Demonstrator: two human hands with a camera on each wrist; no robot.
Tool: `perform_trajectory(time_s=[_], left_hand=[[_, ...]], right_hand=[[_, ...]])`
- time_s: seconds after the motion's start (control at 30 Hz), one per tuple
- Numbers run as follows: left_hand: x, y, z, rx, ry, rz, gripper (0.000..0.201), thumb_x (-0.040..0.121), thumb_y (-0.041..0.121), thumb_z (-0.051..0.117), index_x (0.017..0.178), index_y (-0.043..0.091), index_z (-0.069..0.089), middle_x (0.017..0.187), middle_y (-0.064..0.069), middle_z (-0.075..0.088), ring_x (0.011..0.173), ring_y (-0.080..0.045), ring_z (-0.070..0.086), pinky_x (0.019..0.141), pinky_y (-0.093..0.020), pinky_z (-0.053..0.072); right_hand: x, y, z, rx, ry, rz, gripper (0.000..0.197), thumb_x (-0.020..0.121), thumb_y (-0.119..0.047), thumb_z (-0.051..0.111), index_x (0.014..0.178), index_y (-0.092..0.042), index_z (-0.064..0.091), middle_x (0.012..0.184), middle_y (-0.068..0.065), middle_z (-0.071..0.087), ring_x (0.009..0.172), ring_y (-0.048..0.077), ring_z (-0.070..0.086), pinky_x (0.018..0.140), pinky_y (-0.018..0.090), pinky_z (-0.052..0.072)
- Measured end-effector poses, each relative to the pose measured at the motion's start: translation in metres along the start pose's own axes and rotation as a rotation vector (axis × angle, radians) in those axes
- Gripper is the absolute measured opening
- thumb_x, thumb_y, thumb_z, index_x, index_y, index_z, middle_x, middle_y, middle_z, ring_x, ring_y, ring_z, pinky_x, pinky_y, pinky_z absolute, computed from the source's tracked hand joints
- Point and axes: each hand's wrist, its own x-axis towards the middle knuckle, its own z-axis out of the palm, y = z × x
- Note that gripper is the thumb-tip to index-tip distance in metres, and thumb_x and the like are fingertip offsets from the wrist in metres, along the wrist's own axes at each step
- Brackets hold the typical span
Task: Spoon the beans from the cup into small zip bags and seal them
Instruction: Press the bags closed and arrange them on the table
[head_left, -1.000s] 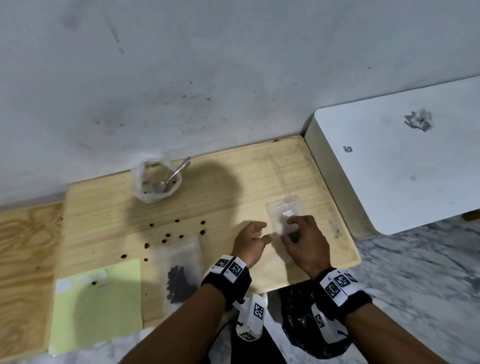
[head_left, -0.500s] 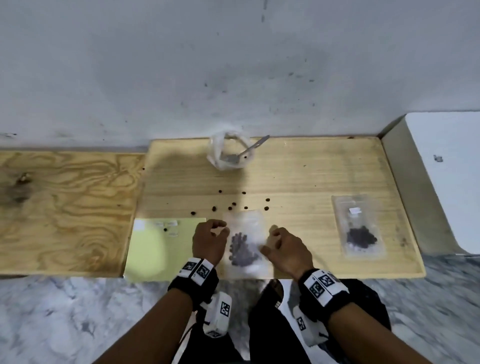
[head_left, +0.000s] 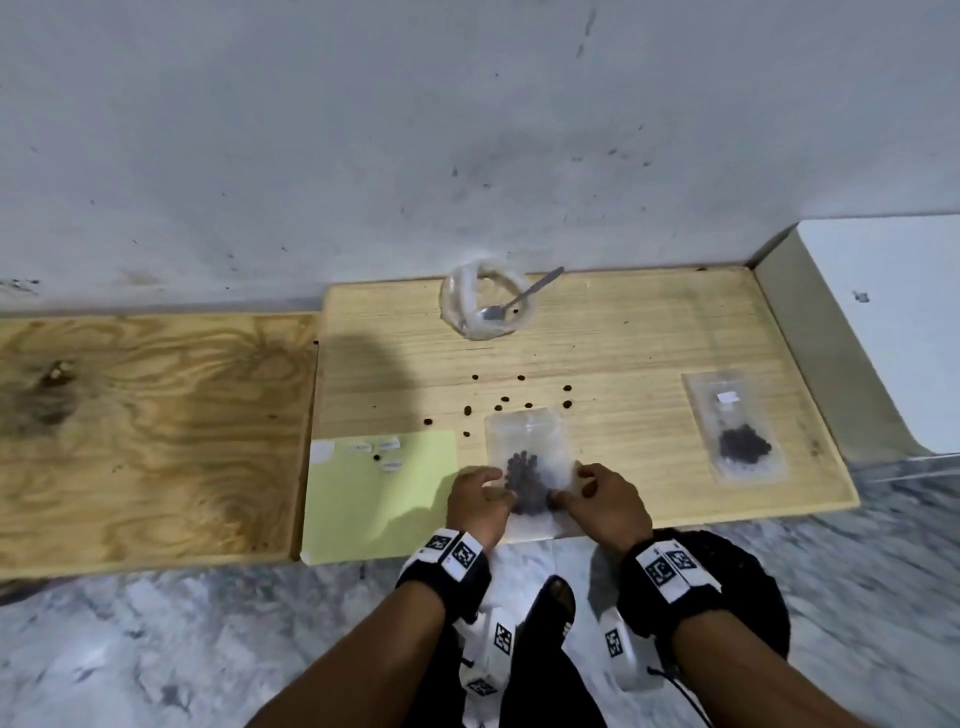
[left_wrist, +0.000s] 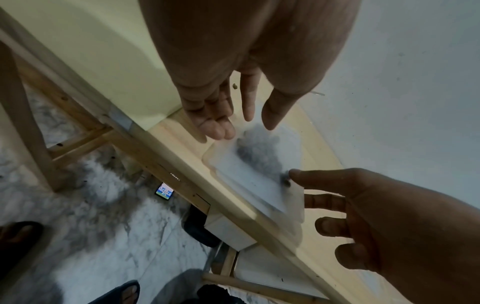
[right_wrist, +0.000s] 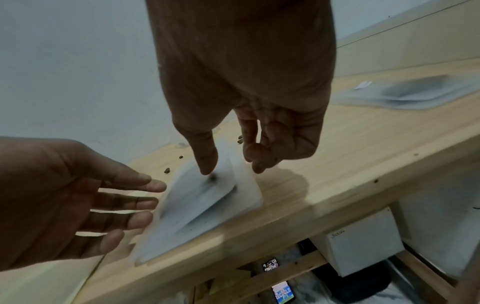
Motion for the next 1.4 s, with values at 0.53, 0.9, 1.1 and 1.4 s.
perform_trajectory(time_s=[0.53, 0.9, 1.1, 1.4], left_hand=[[-0.002, 0.004, 0.011, -0.039, 0.214, 0.045, 0.019, 0.083, 0.01, 0.069, 0.102, 0.009, 0.073, 0.106, -0.004, 0.07, 0.093, -0.016, 0.065, 0.089, -0.023, 0.049], [-0.008, 0.035, -0.086, -0.554, 0.211, 0.177, 0.019, 0.083, -0.008, 0.063, 0.083, 0.009, 0.071, 0.082, -0.003, 0.071, 0.069, -0.009, 0.065, 0.059, -0.021, 0.049], [0.009, -0.007, -0.19, -0.69, 0.323, 0.11, 0.032, 0.085, -0.013, 0.054, 0.093, 0.014, 0.07, 0.099, -0.02, 0.069, 0.083, -0.03, 0.063, 0.071, -0.038, 0.052], [0.029, -0.056, -0.279, -0.681, 0.518, 0.027, 0.036, 0.081, -0.006, 0.058, 0.081, 0.026, 0.074, 0.098, -0.014, 0.072, 0.095, -0.032, 0.066, 0.085, -0.046, 0.054]], right_hand=[[-0.013, 0.001, 0.002, -0.051, 0.088, -0.194, 0.057, 0.089, -0.043, 0.063, 0.142, -0.03, 0.047, 0.133, -0.006, 0.048, 0.109, 0.023, 0.061, 0.085, 0.032, 0.048], [0.015, -0.092, 0.021, 0.432, -0.153, -0.35, 0.021, 0.096, -0.006, 0.057, 0.106, -0.016, 0.073, 0.077, -0.002, 0.069, 0.058, 0.006, 0.058, 0.061, 0.024, 0.047], [0.021, -0.14, 0.073, 0.355, -0.163, -0.319, 0.019, 0.094, -0.014, 0.061, 0.106, -0.017, 0.075, 0.101, -0.004, 0.075, 0.08, 0.004, 0.068, 0.071, 0.023, 0.053], [0.009, -0.166, 0.14, 0.016, -0.035, -0.161, 0.04, 0.086, -0.045, 0.066, 0.123, -0.032, 0.068, 0.12, -0.011, 0.069, 0.118, 0.014, 0.061, 0.099, 0.023, 0.041]])
